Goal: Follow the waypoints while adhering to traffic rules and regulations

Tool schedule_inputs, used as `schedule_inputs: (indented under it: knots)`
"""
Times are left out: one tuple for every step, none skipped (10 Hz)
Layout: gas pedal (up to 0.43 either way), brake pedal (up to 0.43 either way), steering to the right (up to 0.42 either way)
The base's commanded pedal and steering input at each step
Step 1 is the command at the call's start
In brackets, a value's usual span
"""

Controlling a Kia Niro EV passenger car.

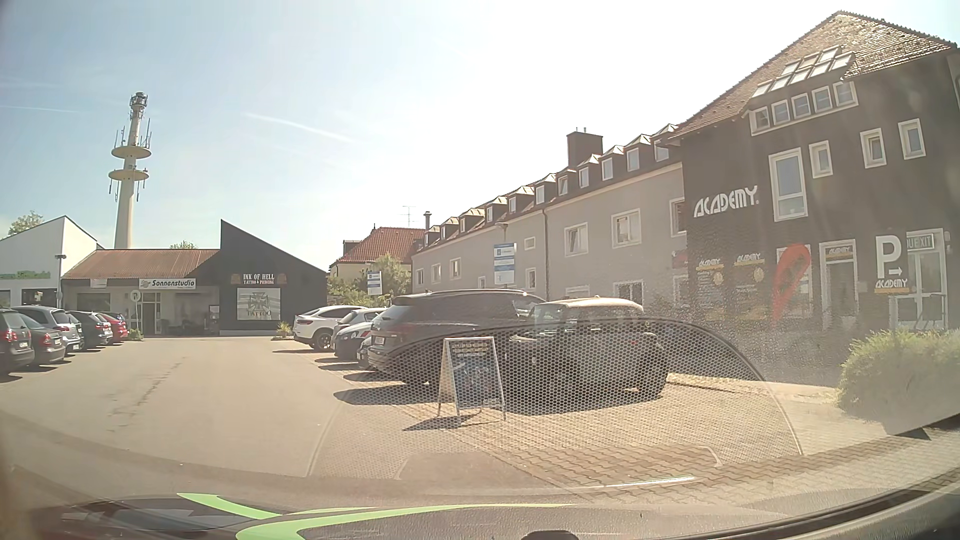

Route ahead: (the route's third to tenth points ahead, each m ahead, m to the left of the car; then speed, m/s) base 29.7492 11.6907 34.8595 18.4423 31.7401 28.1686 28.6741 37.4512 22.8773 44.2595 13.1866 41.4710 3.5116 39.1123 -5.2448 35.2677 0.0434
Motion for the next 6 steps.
schedule_inputs:
  knots:
    - [0.0,0.238,0.511]
    - [0.0,0.201,0.466]
    - [0.0,0.0,0.428]
    - [0.0,0.0,0.405]
    - [0.0,0.0,0.389]
    - [0.0,0.0,0.372]
